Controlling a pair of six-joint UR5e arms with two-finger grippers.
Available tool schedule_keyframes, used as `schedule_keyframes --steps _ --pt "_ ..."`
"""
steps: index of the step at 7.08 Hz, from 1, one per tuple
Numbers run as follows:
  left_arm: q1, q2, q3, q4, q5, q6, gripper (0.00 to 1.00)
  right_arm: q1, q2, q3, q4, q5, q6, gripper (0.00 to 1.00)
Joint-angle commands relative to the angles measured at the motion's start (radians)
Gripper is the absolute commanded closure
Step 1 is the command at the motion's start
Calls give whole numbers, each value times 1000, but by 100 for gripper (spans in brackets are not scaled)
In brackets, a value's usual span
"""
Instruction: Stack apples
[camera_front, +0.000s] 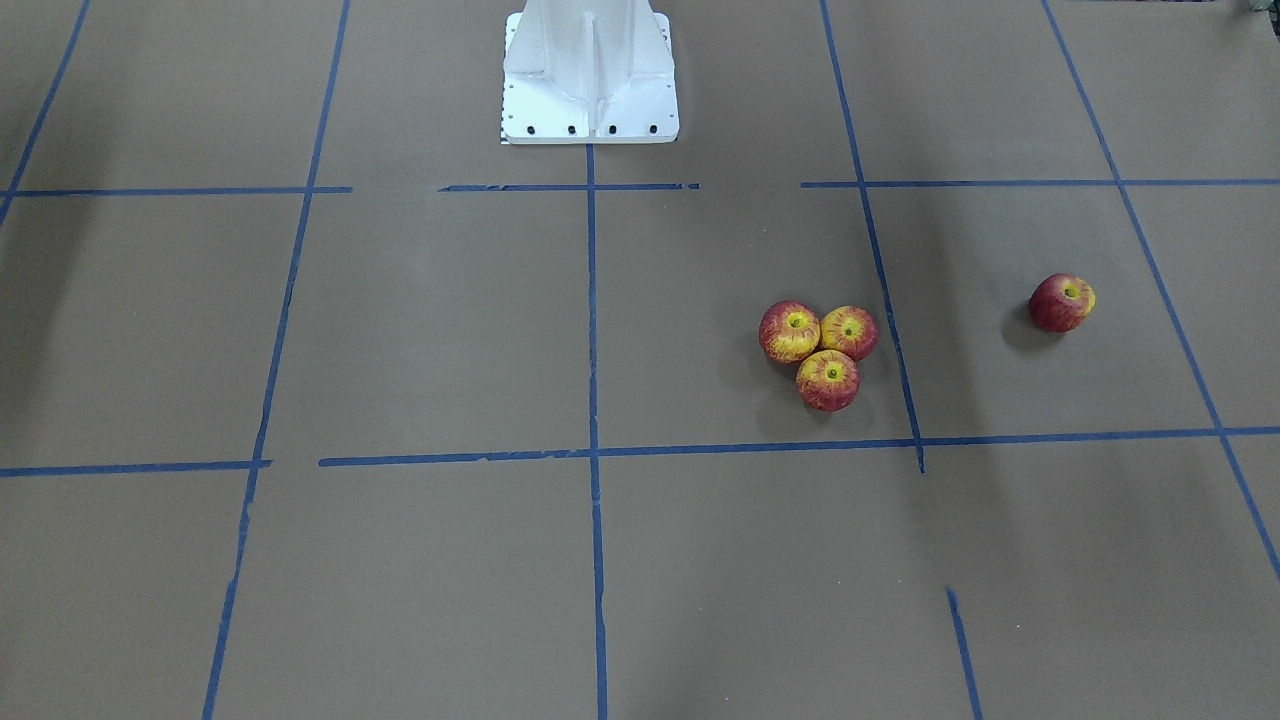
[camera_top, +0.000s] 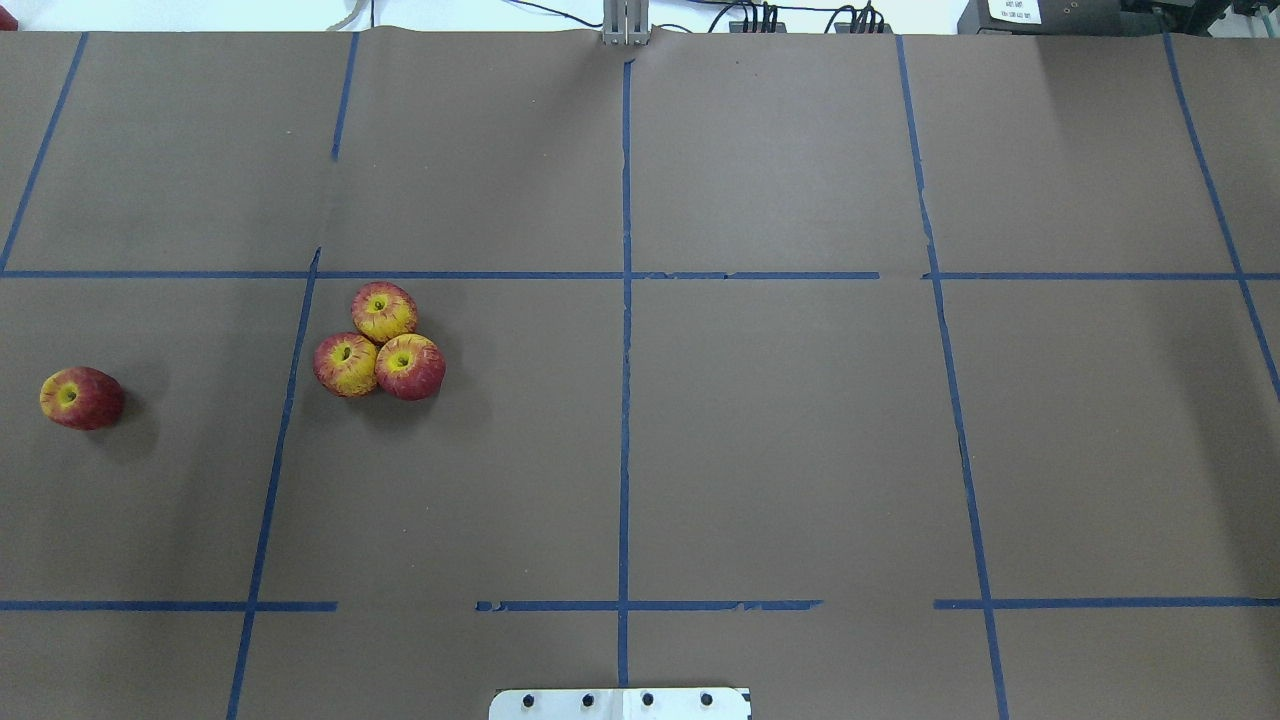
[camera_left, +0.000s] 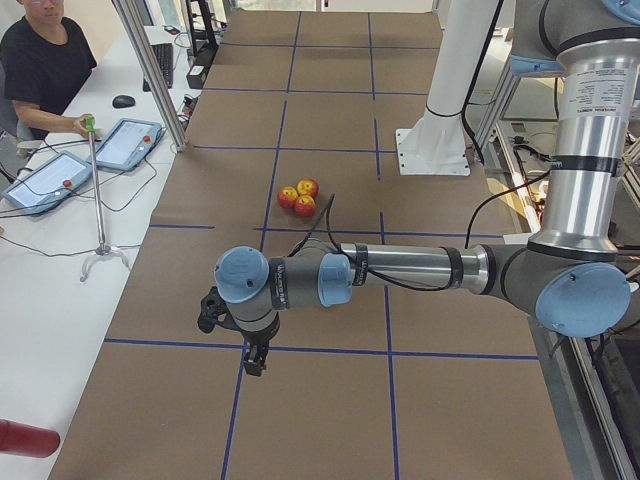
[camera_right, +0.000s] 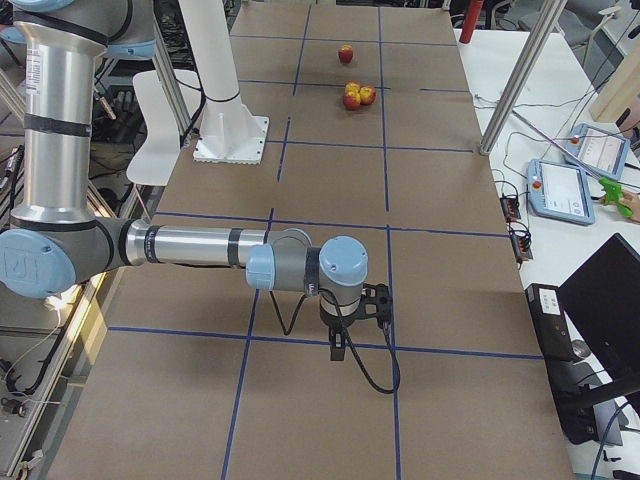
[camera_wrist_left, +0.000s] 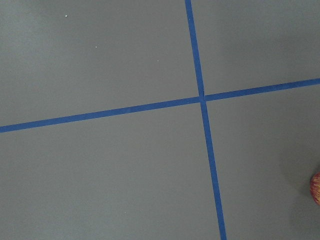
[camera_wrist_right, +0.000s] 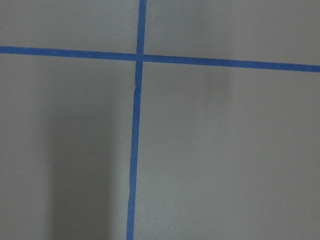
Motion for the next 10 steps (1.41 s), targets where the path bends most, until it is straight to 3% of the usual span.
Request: schedule_keyframes --steps 1,4,5,6,9,10 --pt "6 1 -2 -4 7 5 0 0 0 0 -2 -1 0 0" --pt "7 45 -19 -27 -5 5 0 0 0 0 0 1 0 0" --pt "10 68 -9 -118 1 1 0 0 0 0 0 -1 0 0" --pt "16 79 -22 -154 -10 -83 0 0 0 0 -2 -1 0 0" --pt "308 80 -143 -362 3 -625 0 0 0 0 0 1 0 0" --pt "367 85 -148 -405 1 -709 1 0 0 0 -2 -1 0 0"
